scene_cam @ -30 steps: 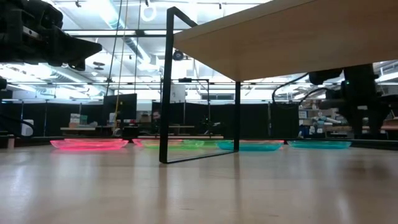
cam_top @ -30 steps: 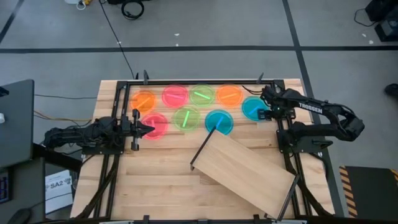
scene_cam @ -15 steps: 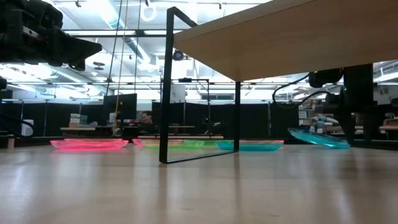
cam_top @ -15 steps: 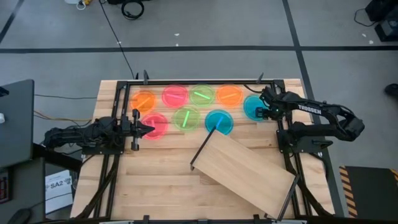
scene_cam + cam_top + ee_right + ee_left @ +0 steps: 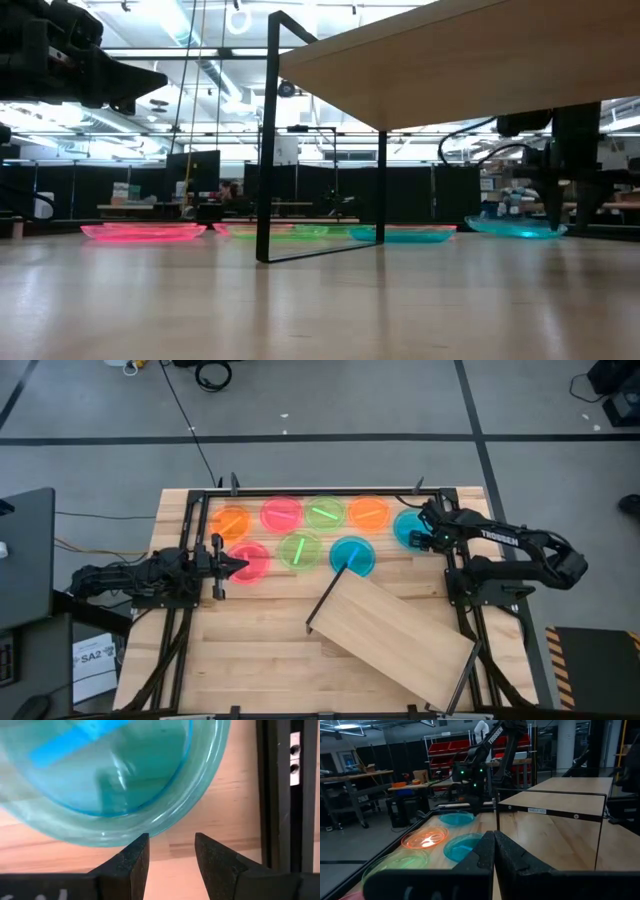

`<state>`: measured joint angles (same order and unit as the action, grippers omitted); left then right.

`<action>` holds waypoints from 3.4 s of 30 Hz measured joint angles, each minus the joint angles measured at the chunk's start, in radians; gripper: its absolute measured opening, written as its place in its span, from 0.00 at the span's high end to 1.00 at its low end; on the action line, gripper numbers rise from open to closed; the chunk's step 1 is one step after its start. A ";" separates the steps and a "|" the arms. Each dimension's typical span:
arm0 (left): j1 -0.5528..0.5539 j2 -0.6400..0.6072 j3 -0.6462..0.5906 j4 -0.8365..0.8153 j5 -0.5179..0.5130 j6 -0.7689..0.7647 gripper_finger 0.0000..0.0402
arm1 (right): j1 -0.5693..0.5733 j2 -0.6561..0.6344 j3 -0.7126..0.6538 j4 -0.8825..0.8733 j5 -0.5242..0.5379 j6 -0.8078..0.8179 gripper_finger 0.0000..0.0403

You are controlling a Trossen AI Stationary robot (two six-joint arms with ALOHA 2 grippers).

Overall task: Place and stack plates onto a shelf
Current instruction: Put the top right transparent blue plate on the shelf

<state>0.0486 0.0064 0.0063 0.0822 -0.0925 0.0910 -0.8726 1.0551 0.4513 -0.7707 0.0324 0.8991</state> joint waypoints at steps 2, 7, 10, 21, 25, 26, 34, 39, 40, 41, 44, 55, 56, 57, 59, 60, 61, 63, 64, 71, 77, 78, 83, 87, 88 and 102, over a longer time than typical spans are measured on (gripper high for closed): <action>0.000 0.000 0.000 0.000 0.000 0.000 0.98 | 0.000 -0.020 0.000 0.000 0.011 0.016 0.59; 0.000 0.000 0.000 0.000 0.000 0.000 0.98 | 0.000 -0.060 0.000 0.000 0.065 0.065 0.59; 0.000 0.000 0.000 0.000 0.000 0.000 0.98 | 0.000 -0.066 0.000 0.000 0.089 0.094 0.59; 0.000 0.000 0.000 0.000 0.000 0.000 0.98 | 0.000 -0.028 -0.037 0.071 0.157 0.138 0.59; 0.000 0.000 0.000 0.000 0.000 0.000 0.98 | 0.000 -0.026 -0.059 0.139 0.157 0.138 0.59; 0.000 0.000 0.000 0.000 0.000 0.000 0.98 | 0.000 -0.026 -0.064 0.153 0.157 0.138 0.59; 0.000 0.000 0.000 0.000 0.000 0.000 0.98 | 0.000 -0.028 -0.101 0.195 0.160 0.180 0.60; 0.000 0.000 0.000 0.000 0.000 0.000 0.98 | 0.000 -0.028 -0.104 0.198 0.173 0.181 0.64; 0.000 0.000 0.000 0.000 0.000 0.000 0.98 | 0.000 -0.028 -0.104 0.198 0.178 0.181 0.66; 0.000 0.000 0.000 0.000 0.000 0.000 0.98 | 0.000 -0.028 -0.104 0.199 0.181 0.183 0.68; 0.000 0.000 0.000 0.000 0.000 0.000 0.98 | 0.000 -0.027 -0.105 0.200 0.192 0.183 0.74; 0.000 0.000 0.000 0.000 0.000 0.000 0.98 | 0.000 -0.027 -0.105 0.231 0.195 0.183 0.94; 0.000 0.000 0.000 0.000 0.000 0.000 0.98 | 0.000 -0.027 -0.105 0.235 0.195 0.183 0.96; 0.000 0.000 0.000 0.000 0.000 0.000 0.98 | 0.000 -0.027 -0.105 0.238 0.195 0.183 0.97; 0.000 0.000 0.000 0.000 0.000 0.000 0.98 | 0.000 -0.027 -0.105 0.240 0.195 0.183 0.98; 0.000 0.000 0.000 0.000 0.000 0.000 0.98 | 0.000 -0.027 -0.105 0.240 0.194 0.183 0.98; 0.000 0.000 0.000 0.000 0.000 0.000 0.98 | 0.000 -0.027 -0.105 0.240 0.194 0.183 0.98; 0.000 0.000 0.000 0.000 0.000 0.000 0.98 | 0.000 -0.027 -0.105 0.240 0.194 0.183 0.98; 0.000 0.000 0.000 0.000 0.000 0.000 0.98 | 0.000 -0.027 -0.105 0.240 0.192 0.182 0.97; 0.000 0.000 0.000 0.000 0.000 0.000 0.98 | 0.000 -0.032 -0.105 0.239 0.190 0.164 0.98; 0.000 0.000 0.000 0.000 0.000 0.000 0.98 | 0.000 -0.083 -0.105 0.236 0.187 0.146 0.98; 0.000 0.000 0.000 0.000 0.000 0.000 0.98 | 0.000 -0.095 -0.105 0.236 0.187 0.145 0.98; 0.000 0.000 0.000 0.000 0.000 0.000 0.98 | 0.000 -0.159 -0.105 0.235 0.187 0.128 0.98; 0.000 0.000 0.000 0.000 0.000 0.000 0.98 | 0.000 -0.213 -0.105 0.223 0.188 0.126 0.99; 0.000 0.000 0.000 0.000 0.000 0.000 0.98 | 0.000 -0.228 -0.105 0.216 0.188 0.125 0.99; 0.000 0.000 0.000 0.000 0.000 0.000 0.98 | 0.000 -0.417 -0.105 0.175 0.192 0.096 0.99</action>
<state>0.0483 0.0063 0.0063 0.0818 -0.0925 0.0913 -0.8726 0.6382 0.3462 -0.5953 0.2245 0.9947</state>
